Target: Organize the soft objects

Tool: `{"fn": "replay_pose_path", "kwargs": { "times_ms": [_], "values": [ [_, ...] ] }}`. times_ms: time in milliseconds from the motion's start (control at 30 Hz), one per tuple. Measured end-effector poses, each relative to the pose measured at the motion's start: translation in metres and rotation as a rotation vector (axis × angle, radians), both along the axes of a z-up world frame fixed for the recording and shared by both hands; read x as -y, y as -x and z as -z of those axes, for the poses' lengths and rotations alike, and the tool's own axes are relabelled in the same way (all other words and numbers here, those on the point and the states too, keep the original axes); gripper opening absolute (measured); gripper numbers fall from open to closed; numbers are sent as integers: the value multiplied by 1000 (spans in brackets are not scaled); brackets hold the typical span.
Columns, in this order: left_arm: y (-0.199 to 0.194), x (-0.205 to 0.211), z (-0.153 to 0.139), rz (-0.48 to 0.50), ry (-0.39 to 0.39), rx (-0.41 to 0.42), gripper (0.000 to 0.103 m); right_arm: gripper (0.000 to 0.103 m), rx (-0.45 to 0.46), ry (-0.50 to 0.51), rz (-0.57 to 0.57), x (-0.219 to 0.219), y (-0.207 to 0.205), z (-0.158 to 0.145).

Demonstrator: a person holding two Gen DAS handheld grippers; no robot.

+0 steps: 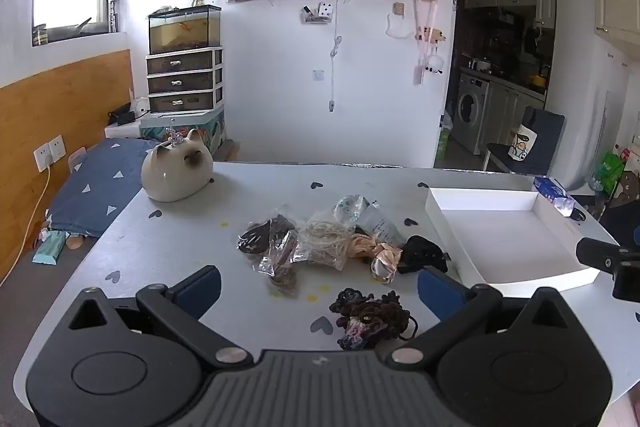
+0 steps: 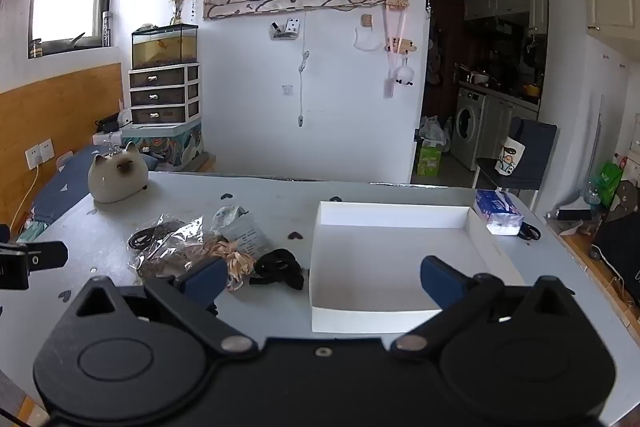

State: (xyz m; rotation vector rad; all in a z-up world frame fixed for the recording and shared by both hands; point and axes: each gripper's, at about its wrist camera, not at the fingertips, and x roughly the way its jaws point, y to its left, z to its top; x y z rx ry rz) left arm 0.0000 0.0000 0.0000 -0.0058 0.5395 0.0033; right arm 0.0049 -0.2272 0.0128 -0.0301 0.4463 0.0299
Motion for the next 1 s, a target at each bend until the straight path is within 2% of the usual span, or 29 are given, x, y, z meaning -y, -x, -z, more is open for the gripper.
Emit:
{"fn": "replay_pose_path", "kwargs": {
  "times_ms": [300, 433, 1000],
  "values": [
    [1, 0, 0, 5, 5, 7, 103, 103, -3, -3, 0, 0, -2, -1],
    [-4, 3, 11, 8, 6, 5, 103, 103, -4, -4, 1, -1, 0, -2],
    [-6, -2, 6, 0, 14, -9, 103, 103, -16, -4, -2, -3, -5, 6]
  ]
}}
